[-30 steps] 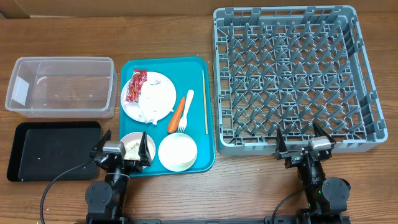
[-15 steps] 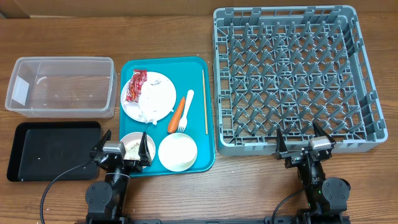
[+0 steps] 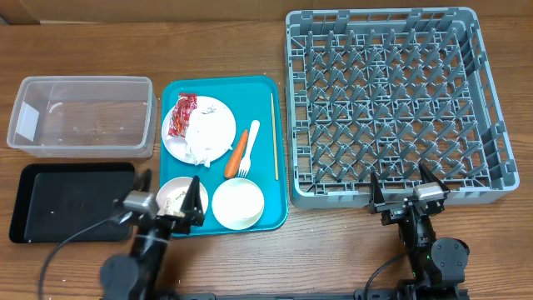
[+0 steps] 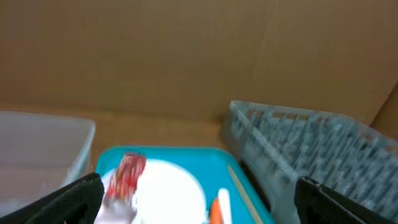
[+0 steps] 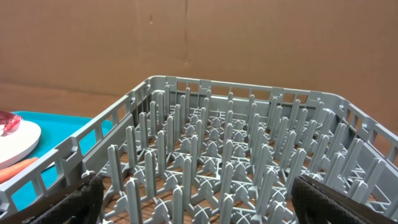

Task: Sort waste into correct bins and load items into the dishwasher rack
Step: 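Move the left gripper over the red wrapper on the white plate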

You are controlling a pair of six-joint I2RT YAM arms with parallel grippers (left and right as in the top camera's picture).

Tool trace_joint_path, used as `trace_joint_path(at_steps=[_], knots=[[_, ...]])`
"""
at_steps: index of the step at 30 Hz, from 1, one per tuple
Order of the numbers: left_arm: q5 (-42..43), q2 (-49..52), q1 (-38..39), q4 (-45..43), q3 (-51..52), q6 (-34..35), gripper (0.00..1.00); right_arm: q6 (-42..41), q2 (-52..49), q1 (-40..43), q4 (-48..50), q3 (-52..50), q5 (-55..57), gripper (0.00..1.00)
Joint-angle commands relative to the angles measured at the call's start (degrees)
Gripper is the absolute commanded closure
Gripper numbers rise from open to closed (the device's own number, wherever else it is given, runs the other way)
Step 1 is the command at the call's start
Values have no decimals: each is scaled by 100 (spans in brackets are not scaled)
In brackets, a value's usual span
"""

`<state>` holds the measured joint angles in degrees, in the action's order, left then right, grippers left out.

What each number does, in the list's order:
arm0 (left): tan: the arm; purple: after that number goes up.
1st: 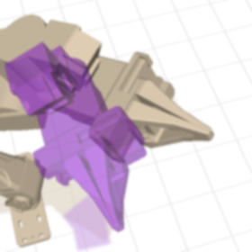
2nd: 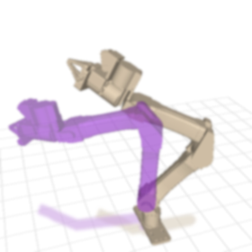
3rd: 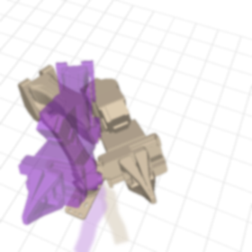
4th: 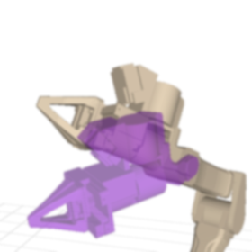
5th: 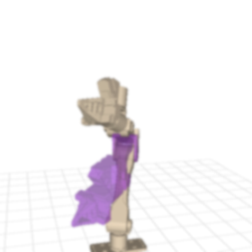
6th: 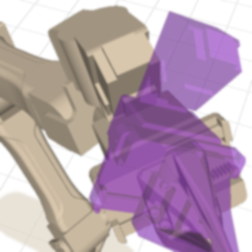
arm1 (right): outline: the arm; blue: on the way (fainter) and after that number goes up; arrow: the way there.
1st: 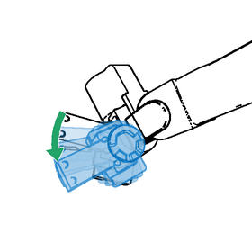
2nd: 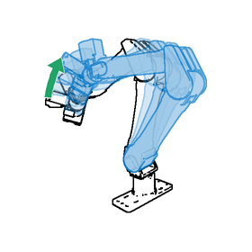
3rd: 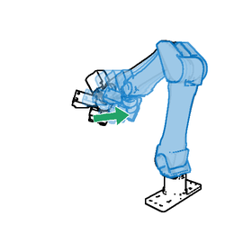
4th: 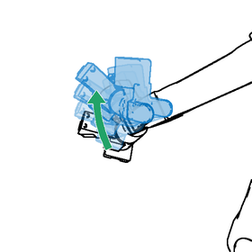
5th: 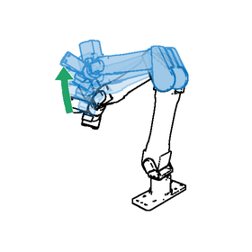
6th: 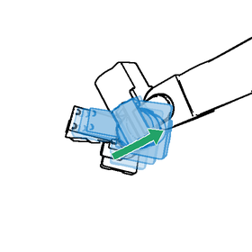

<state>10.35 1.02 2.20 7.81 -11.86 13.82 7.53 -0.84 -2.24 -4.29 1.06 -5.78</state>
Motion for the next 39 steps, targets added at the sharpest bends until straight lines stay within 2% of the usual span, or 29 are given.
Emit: trace_joint_path(at_steps=[1,6,11,16,20,24,28,36,39], knots=[[105,173,-31,269,-1036,39,0,0,68,28,24,-61,-33,0],[109,1123,-31,1235,-2601,-122,0,2,68,28,24,-61,-35,0],[118,2608,-31,2404,-4446,-304,0,2,68,28,24,-61,-35,0],[129,4411,-31,4378,-6546,-527,0,2,68,28,24,-61,-33,0],[127,5455,-31,5394,-7622,-527,0,2,68,28,24,-61,-35,0],[249,6131,-31,5394,-8126,-525,0,2,68,28,24,-61,-33,0],[317,6599,-31,5309,-8183,-529,0,2,68,28,24,-61,-33,0],[262,7768,-31,6140,-8153,-459,0,0,68,28,24,-61,-35,0],[256,8247,-31,6435,-8153,-461,13,2,68,28,24,-61,-33,0]])
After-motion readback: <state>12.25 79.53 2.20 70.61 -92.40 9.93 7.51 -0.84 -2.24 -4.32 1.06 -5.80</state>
